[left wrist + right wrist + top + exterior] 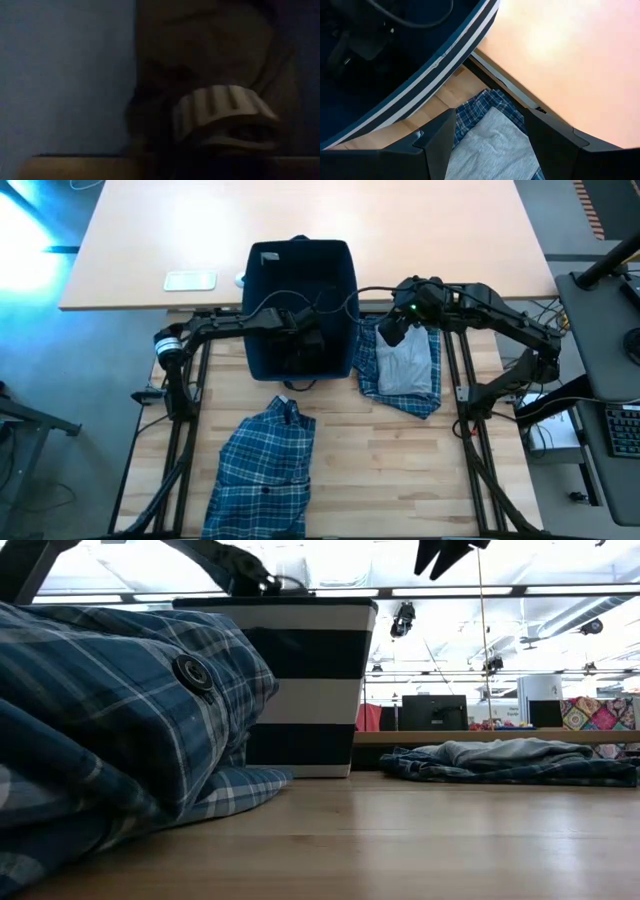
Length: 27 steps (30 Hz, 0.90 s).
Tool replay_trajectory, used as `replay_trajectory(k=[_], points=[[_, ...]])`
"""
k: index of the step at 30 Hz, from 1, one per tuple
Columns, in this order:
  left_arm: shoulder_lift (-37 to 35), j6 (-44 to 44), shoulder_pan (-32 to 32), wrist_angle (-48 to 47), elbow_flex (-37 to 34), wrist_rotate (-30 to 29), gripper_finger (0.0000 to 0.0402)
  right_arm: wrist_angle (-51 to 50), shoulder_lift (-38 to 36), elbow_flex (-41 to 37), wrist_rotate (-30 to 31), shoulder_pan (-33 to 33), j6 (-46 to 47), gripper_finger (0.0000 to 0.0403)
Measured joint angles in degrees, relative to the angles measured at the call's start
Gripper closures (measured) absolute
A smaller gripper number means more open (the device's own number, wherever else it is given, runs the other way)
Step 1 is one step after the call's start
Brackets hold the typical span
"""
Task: Fold Laundry from Bin
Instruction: Remove the black underwear from the laundry bin
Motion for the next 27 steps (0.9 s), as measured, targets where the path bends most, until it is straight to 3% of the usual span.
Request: replay_trajectory(k=[1,5,9,17,20,22,27], points=[[-0.35,-1.22,0.16,-0.4,1.09,0.0,0.0379,-0.02,-0.18,0.0,-0.02,0.0,0.0,0.017],[-2.94,-2.95,0.56,-2.51,8.5,-3.23,0.0389,-0.02,-0.58,0.0,0.02,0.0,-1.02,0.017],[-4.11,-6.38,0.77,-11.52,22.12,-4.17,0.0398,-0.02,-0.61,0.0,-0.05,0.02,-2.9,0.017],[-7.8,-17.59,-5.88,-36.51,52.5,14.64,0.0401,-0.03,-2.49,0.0,-0.49,0.15,-6.09,0.017],[-16.56,-27.28,-10.77,-34.51,44.56,25.21,0.0401,0.04,-3.52,0.0,-0.4,0.16,-6.05,0.017],[-22.27,-34.87,-16.2,-32.11,38.71,28.72,0.0401,0.24,-4.1,0.0,-0.37,0.15,-5.96,0.017],[-32.77,-48.69,-34.82,-23.17,22.21,21.3,0.0401,0.21,-4.36,-0.04,-0.54,0.17,-4.14,0.017]])
